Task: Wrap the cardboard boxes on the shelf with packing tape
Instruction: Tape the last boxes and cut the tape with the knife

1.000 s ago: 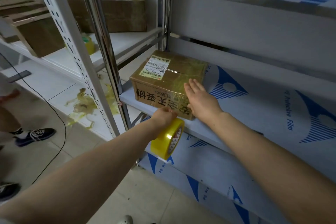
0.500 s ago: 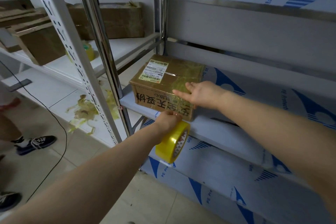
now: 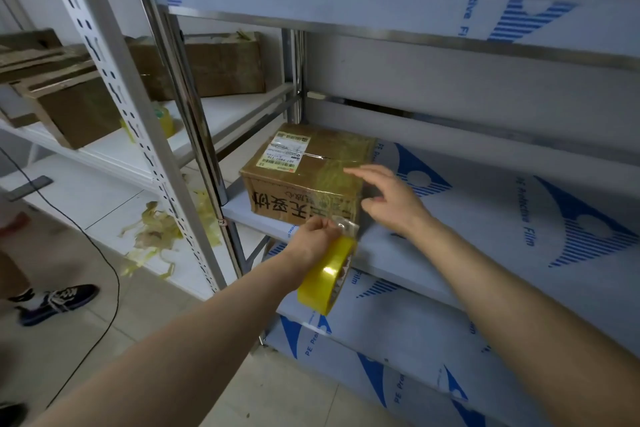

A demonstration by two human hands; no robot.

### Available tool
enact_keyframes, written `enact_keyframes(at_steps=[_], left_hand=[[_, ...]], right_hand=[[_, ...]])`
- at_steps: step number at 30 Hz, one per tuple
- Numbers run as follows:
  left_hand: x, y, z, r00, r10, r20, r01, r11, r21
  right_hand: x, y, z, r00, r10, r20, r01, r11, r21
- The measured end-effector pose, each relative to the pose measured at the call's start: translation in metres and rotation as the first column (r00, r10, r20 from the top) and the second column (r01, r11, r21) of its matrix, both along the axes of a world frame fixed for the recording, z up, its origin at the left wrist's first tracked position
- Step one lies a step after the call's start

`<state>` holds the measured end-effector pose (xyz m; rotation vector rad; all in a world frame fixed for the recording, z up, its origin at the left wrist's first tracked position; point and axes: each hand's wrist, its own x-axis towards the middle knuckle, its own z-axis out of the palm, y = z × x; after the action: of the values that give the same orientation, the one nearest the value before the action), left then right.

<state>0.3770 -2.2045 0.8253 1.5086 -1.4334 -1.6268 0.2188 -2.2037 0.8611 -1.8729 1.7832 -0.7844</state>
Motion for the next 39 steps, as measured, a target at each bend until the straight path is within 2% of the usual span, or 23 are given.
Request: enact_keyframes(at_steps=[1, 2, 4, 6, 10, 13, 16, 22, 26, 30, 32, 34, 37, 39], left_hand=[[-0.002, 0.001, 0.0, 1.0, -0.003, -0.007, 0.003, 1.0, -0.01], [-0.005, 0.002, 0.0, 1.0, -0.006, -0.011, 0.006, 1.0, -0.014], [-0.011, 0.005, -0.001, 1.0, -0.025, -0.009, 0.025, 1.0, -0.019], [-0.018, 0.008, -0.002, 0.998, -0.054, -0.018, 0.053, 0.998, -0.022], [-0.031, 0.015, -0.004, 0.995, -0.088, -0.035, 0.088, 0.996, -0.017], [-0.036, 0.02, 0.0, 0.991, -0.082, -0.103, 0.089, 0.994, 0.06], [-0.04, 0.019, -0.003, 0.991, -0.11, -0.08, 0.113, 0.993, 0.045], [-0.041, 0.02, -0.003, 0.99, -0.136, -0.037, 0.137, 0.99, 0.024], [-0.042, 0.022, -0.002, 0.988, -0.146, -0.043, 0.147, 0.989, 0.021], [-0.044, 0.022, -0.005, 0.986, -0.157, -0.054, 0.16, 0.986, 0.048], [-0.046, 0.023, -0.004, 0.985, -0.159, -0.067, 0.163, 0.984, 0.064], [-0.047, 0.025, -0.001, 0.982, -0.177, -0.062, 0.181, 0.981, 0.073], [-0.042, 0.023, 0.001, 0.971, -0.235, -0.054, 0.239, 0.968, 0.078], [-0.039, 0.022, 0.005, 0.95, -0.313, -0.015, 0.313, 0.949, 0.022]], right_hand=[[-0.001, 0.011, -0.007, 0.984, -0.111, 0.139, 0.119, 0.991, -0.053], [-0.001, 0.022, -0.015, 0.946, -0.191, 0.264, 0.204, 0.979, -0.022], [0.002, 0.038, -0.03, 0.859, -0.273, 0.434, 0.246, 0.962, 0.119], [0.002, 0.046, -0.042, 0.837, -0.288, 0.466, 0.256, 0.958, 0.132], [-0.002, 0.053, -0.048, 0.825, -0.312, 0.472, 0.326, 0.944, 0.053], [-0.007, 0.057, -0.046, 0.811, -0.311, 0.495, 0.336, 0.941, 0.039], [-0.01, 0.059, -0.045, 0.808, -0.302, 0.505, 0.326, 0.944, 0.042], [-0.013, 0.063, -0.044, 0.827, -0.313, 0.467, 0.329, 0.943, 0.049], [-0.012, 0.062, -0.045, 0.885, -0.326, 0.333, 0.34, 0.94, 0.016], [-0.008, 0.065, -0.04, 0.946, -0.322, 0.034, 0.323, 0.946, -0.032], [-0.005, 0.065, -0.038, 0.939, -0.325, -0.115, 0.326, 0.945, -0.013], [-0.004, 0.066, -0.036, 0.929, -0.316, -0.192, 0.327, 0.945, 0.028], [-0.008, 0.067, -0.034, 0.942, -0.299, -0.154, 0.319, 0.939, 0.13], [-0.011, 0.067, -0.034, 0.947, -0.304, -0.106, 0.318, 0.934, 0.161]])
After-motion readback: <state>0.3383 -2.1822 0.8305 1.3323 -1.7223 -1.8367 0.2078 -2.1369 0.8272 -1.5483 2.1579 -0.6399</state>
